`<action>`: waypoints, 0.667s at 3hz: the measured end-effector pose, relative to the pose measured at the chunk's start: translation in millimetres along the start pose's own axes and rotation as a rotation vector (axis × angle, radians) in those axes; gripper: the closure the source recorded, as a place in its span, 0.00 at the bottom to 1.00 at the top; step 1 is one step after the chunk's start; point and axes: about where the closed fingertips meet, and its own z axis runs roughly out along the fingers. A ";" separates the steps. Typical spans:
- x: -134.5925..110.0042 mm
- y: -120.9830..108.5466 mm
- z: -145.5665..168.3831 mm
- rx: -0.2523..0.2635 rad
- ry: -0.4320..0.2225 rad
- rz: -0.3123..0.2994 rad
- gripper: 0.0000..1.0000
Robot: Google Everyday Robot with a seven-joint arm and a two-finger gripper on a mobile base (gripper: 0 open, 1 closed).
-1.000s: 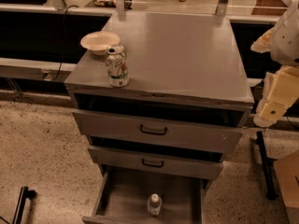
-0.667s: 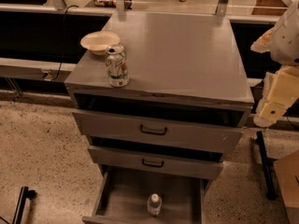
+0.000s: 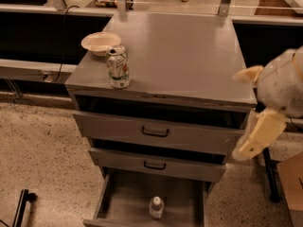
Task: Pick blue plastic bottle from bottom drawer and place on counter
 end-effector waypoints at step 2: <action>9.3 17.5 35.5 -0.045 -0.069 0.027 0.00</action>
Offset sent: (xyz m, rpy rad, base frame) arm 0.0037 0.0063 -0.0653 0.0859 0.0982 0.0386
